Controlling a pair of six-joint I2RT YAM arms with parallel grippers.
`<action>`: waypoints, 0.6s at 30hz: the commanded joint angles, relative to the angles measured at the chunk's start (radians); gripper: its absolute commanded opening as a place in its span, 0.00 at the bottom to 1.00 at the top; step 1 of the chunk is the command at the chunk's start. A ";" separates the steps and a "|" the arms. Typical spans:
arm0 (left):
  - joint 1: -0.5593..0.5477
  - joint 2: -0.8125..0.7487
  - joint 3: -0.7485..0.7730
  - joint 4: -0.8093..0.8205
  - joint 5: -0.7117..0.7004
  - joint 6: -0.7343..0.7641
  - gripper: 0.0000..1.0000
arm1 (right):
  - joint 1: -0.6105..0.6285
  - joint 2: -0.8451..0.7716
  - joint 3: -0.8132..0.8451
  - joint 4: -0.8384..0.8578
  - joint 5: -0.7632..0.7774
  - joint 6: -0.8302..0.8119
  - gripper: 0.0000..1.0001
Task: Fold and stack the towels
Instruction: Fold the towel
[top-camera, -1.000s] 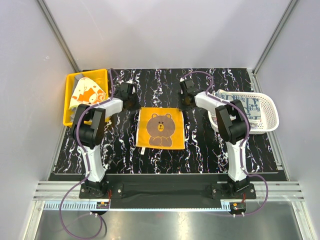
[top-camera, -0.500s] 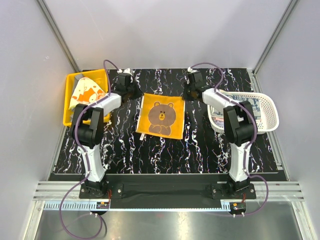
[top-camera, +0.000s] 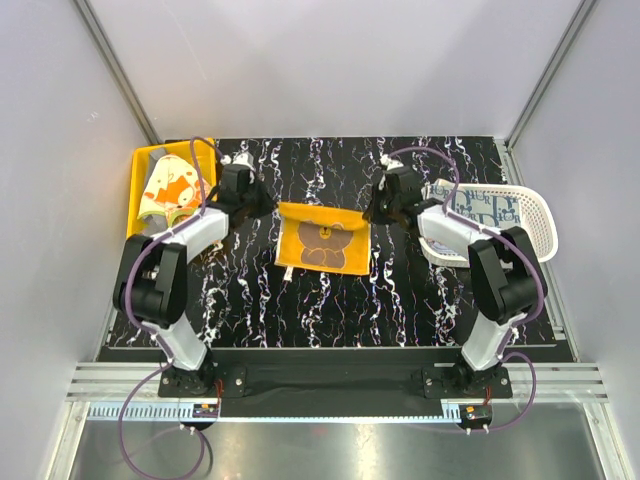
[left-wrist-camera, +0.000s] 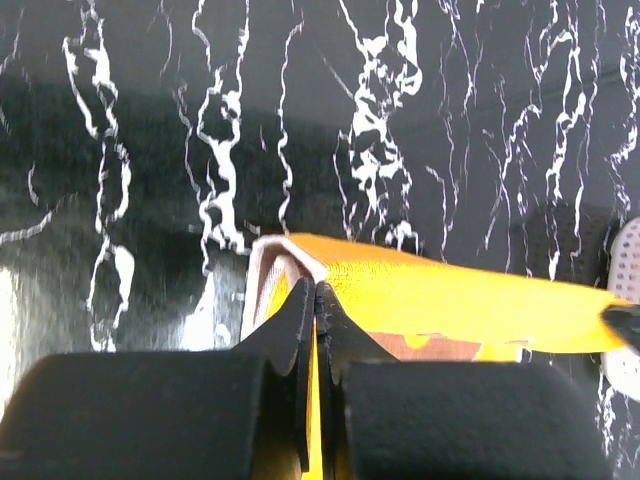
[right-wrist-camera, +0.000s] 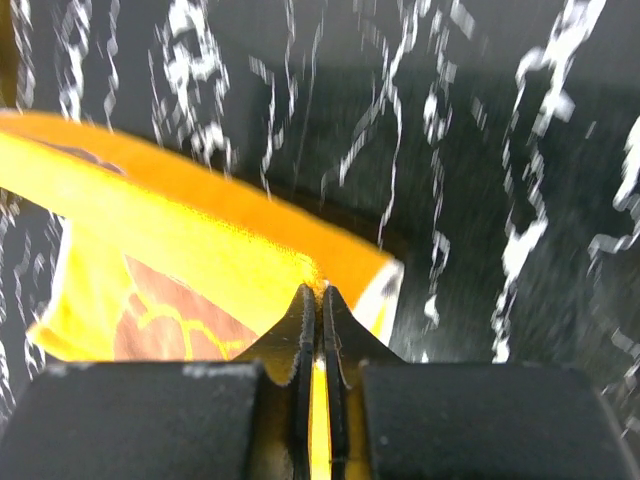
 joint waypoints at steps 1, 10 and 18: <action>-0.003 -0.086 -0.082 0.055 -0.042 -0.007 0.00 | 0.031 -0.086 -0.063 0.052 0.003 0.020 0.03; -0.063 -0.215 -0.250 0.080 -0.054 0.000 0.00 | 0.084 -0.197 -0.205 0.061 0.056 0.055 0.03; -0.109 -0.276 -0.318 0.081 -0.074 0.005 0.00 | 0.093 -0.254 -0.282 0.066 0.070 0.070 0.02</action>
